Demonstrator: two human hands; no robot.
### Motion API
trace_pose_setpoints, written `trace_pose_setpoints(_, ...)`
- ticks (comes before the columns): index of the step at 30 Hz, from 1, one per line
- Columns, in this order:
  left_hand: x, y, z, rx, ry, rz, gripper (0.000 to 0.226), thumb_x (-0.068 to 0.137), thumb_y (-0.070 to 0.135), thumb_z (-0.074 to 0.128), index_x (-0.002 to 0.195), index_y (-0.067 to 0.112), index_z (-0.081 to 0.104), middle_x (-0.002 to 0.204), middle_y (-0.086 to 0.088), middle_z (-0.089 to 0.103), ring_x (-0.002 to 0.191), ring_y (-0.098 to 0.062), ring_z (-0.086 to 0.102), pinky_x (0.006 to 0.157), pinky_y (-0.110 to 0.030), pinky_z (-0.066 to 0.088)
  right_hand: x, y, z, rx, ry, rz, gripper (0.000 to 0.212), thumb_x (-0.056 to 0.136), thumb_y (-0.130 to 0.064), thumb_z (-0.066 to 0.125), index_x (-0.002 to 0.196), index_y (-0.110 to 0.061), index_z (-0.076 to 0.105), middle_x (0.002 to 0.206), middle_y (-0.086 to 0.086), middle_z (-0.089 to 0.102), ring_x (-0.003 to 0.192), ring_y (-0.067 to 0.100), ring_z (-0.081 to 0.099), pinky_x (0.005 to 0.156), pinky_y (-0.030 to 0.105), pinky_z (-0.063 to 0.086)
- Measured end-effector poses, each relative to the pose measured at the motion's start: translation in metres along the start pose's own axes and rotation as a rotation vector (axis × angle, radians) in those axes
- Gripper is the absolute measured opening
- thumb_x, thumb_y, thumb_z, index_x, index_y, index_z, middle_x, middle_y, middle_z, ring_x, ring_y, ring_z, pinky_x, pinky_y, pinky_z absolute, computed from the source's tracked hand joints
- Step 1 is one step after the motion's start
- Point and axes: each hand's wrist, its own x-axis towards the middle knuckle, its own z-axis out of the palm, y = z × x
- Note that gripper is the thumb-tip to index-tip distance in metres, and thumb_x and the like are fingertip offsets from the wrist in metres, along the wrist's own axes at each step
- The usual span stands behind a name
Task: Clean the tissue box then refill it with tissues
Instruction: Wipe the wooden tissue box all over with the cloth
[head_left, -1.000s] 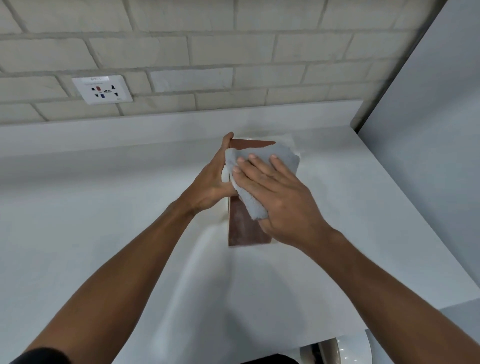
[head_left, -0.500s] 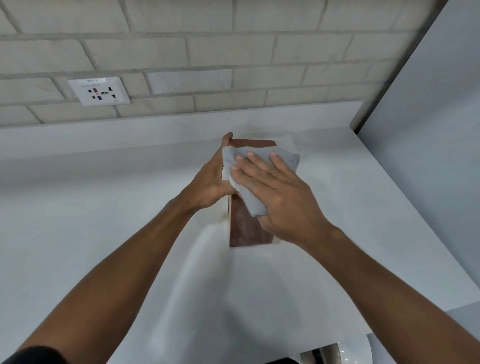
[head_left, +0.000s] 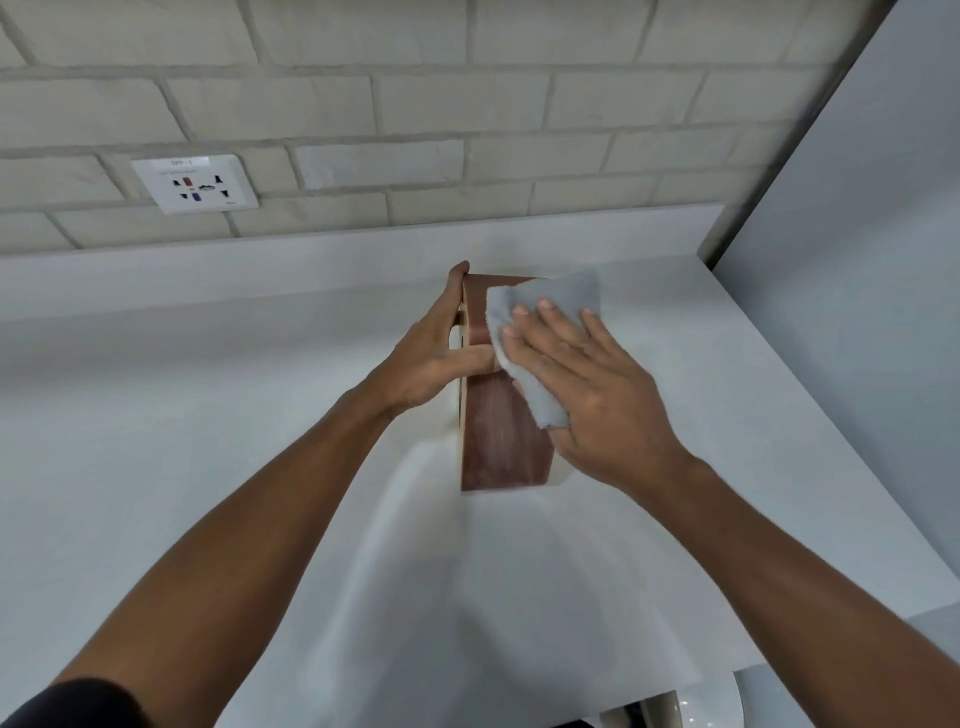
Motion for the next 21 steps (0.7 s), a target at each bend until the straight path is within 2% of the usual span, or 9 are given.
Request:
trace_pose_setpoints(2,0.003,-0.002,-0.001,-0.026,0.017,-0.016,0.105,0.069,0.058,0.074,0.153,0.054,0.013,0.12,0.055,0.055,0.134,0.007,0.052,0.109,-0.025,0.039,-0.012,0.012,-0.002,0.043,0.038,0.078,0.056,0.088,-0.015,0.044,0.143,-0.008,0.048,0.152,0.008,0.041,0.144,0.025,0.033,0.116,0.051,0.029)
trace_pose_setpoints(5,0.005,-0.008,0.0,-0.057,0.026,-0.035,0.125,0.069,0.058,0.077,0.166,0.04,0.001,0.13,0.037,0.062,0.139,-0.007,0.053,0.122,-0.04,0.037,-0.025,0.021,-0.007,0.115,0.09,0.196,0.059,0.084,-0.006,0.039,0.142,-0.008,0.049,0.15,0.007,0.043,0.143,0.023,0.035,0.115,0.05,0.031)
trace_pose_setpoints(7,0.006,-0.008,0.002,-0.056,0.024,-0.04,0.127,0.071,0.057,0.078,0.167,0.038,-0.003,0.135,0.027,0.064,0.139,-0.011,0.055,0.125,-0.045,0.035,-0.019,0.017,-0.009,0.118,0.072,0.203,0.059,0.083,-0.01,0.039,0.14,-0.006,0.051,0.149,0.009,0.045,0.142,0.023,0.036,0.115,0.049,0.032)
trace_pose_setpoints(11,0.005,-0.007,0.002,-0.039,0.029,-0.003,0.11,0.073,0.053,0.074,0.163,0.046,0.011,0.143,0.033,0.056,0.141,-0.003,0.05,0.12,-0.039,0.039,0.022,-0.01,-0.007,0.12,-0.022,0.095,0.059,0.082,-0.021,0.041,0.137,-0.005,0.055,0.146,0.011,0.049,0.139,0.023,0.041,0.115,0.046,0.029)
trace_pose_setpoints(13,0.004,-0.012,0.003,-0.027,0.027,0.025,0.113,0.076,0.048,0.077,0.166,0.037,0.009,0.155,0.012,0.052,0.148,-0.013,0.046,0.122,-0.049,0.038,0.039,-0.022,-0.009,0.147,-0.065,0.045,0.059,0.081,-0.023,0.037,0.135,-0.008,0.057,0.143,0.009,0.053,0.137,0.022,0.045,0.116,0.043,0.027)
trace_pose_setpoints(14,0.002,-0.012,0.003,-0.011,0.026,0.033,0.113,0.076,0.044,0.078,0.166,0.034,0.01,0.154,0.008,0.054,0.147,-0.015,0.048,0.122,-0.047,0.04,0.048,-0.025,-0.013,0.179,-0.103,0.071,0.06,0.081,-0.024,0.035,0.135,-0.012,0.057,0.143,0.006,0.054,0.136,0.02,0.046,0.115,0.039,0.027)
trace_pose_setpoints(17,-0.002,-0.01,0.005,0.019,0.043,0.046,0.083,0.077,0.028,0.078,0.15,0.025,0.039,0.129,0.038,0.059,0.125,0.013,0.054,0.103,-0.009,0.042,0.072,-0.017,-0.028,0.174,-0.307,0.273,0.045,0.091,-0.028,0.038,0.133,-0.032,0.056,0.132,-0.005,0.061,0.118,0.021,0.056,0.097,0.034,0.041)
trace_pose_setpoints(19,-0.003,-0.009,0.005,0.014,0.054,0.086,0.074,0.078,0.031,0.08,0.14,0.011,0.046,0.116,0.033,0.064,0.112,0.014,0.058,0.092,-0.001,0.04,0.087,-0.007,-0.031,0.166,-0.363,0.373,0.03,0.096,-0.031,0.041,0.119,-0.032,0.062,0.105,-0.003,0.068,0.095,0.024,0.062,0.08,0.036,0.049)
trace_pose_setpoints(21,-0.004,-0.005,0.005,0.003,0.066,0.098,0.078,0.077,0.04,0.081,0.141,0.012,0.045,0.119,0.022,0.065,0.112,0.007,0.06,0.09,-0.002,0.04,0.093,-0.004,-0.032,0.22,-0.358,0.411,0.026,0.098,-0.034,0.042,0.108,-0.03,0.065,0.088,-0.004,0.066,0.086,0.023,0.063,0.074,0.036,0.05)
